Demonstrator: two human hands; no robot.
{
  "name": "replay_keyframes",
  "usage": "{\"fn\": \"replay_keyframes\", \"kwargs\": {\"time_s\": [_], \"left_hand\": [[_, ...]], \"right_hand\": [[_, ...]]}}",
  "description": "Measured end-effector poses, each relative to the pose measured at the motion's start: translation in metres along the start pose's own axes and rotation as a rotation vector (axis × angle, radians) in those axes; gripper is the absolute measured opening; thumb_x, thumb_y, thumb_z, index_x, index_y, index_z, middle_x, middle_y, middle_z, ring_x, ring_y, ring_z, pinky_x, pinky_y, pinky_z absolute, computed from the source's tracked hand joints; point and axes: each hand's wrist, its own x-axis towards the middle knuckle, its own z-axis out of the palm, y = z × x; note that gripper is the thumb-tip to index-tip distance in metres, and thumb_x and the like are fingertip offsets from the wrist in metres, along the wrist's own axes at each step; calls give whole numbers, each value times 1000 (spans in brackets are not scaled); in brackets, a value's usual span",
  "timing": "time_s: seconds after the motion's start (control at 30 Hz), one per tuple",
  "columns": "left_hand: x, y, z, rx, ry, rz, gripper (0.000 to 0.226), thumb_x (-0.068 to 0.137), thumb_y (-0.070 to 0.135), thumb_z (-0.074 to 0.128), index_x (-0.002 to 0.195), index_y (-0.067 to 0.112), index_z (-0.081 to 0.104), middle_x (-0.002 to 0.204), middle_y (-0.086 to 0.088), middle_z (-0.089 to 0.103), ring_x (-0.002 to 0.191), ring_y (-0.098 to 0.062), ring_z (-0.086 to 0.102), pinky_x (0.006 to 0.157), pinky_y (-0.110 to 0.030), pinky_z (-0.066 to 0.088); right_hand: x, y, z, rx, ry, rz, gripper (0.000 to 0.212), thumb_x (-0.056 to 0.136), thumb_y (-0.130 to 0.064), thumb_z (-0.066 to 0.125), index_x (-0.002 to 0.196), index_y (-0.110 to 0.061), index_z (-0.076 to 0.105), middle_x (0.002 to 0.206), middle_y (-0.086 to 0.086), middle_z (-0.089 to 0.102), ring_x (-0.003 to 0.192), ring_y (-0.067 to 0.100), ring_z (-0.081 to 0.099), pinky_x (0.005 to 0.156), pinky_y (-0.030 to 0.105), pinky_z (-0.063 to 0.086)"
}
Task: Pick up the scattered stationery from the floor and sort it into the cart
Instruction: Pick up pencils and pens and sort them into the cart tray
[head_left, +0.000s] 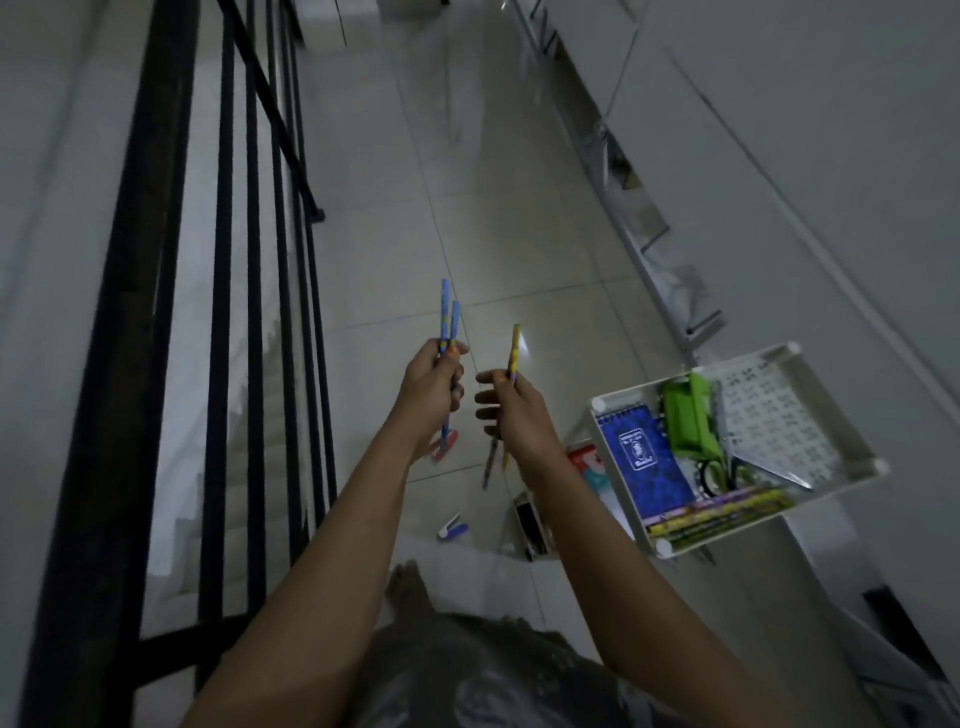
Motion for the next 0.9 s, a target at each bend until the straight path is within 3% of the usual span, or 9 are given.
{"fn": "replay_keyframes", "kwargs": {"time_s": [0.17,0.2,0.3,0.43,0.5,0.57,0.63,0.77,0.9], "left_hand": [[-46,-4,49,194,-102,-13,22,103,21,38,88,17,53,76,2,53,65,-12,45,56,-19,35],[-55,-5,59,233,-122,-2,23,103,21,37,86,19,53,81,2,58,70,-11,51,57,-16,38],[-78,-9,85,273,-196,-5,23,104,22,36,92,18,54,86,4,62,83,-12,60,59,-15,44],[-96,-13,103,301,-282,-34,21,104,23,36,96,18,55,78,2,64,69,-11,62,52,-12,46],[-97,-15,104,317,-308,-44,21,104,23,38,93,17,55,75,0,62,65,-14,57,53,-16,46],[-94,-17,104,300,-326,-60,20,103,21,39,93,13,54,72,-1,56,64,-16,50,58,-21,44],[-88,-19,103,333,-344,-68,19,103,21,39,96,9,53,73,-3,50,68,-17,45,63,-26,40],[-78,-13,107,430,-401,-75,18,103,19,37,99,8,51,73,-2,46,66,-13,41,64,-26,37],[-72,-5,122,463,-468,-48,21,104,17,35,93,13,52,72,0,45,66,-12,38,62,-26,34]], "right_hand": [[-27,-10,-48,87,-15,-31,33,105,-30,34,129,-27,57,119,0,58,115,14,53,97,33,44],[-30,-9,-57,132,-21,-6,33,105,-31,35,131,-29,55,123,2,57,115,14,55,97,34,47],[-42,-5,-81,272,-67,61,35,104,-34,37,134,-26,54,119,3,63,100,11,62,73,25,53],[-51,9,-103,305,-115,93,37,105,-35,34,137,-34,50,116,1,62,89,11,59,62,23,43],[-51,13,-109,293,-128,115,35,103,-37,37,135,-37,52,126,2,59,97,11,58,68,23,44],[-50,13,-113,242,-124,150,32,101,-40,42,128,-35,59,131,1,59,111,15,56,85,32,42],[-46,8,-118,251,-84,157,30,98,-39,48,123,-25,59,130,7,59,106,18,60,91,38,42],[-39,-8,-132,360,80,33,45,100,-24,47,143,-25,34,123,6,56,87,19,61,66,29,52],[-35,-7,-139,364,254,-75,61,99,-26,50,149,-39,17,140,6,43,110,25,61,89,44,55]]}}
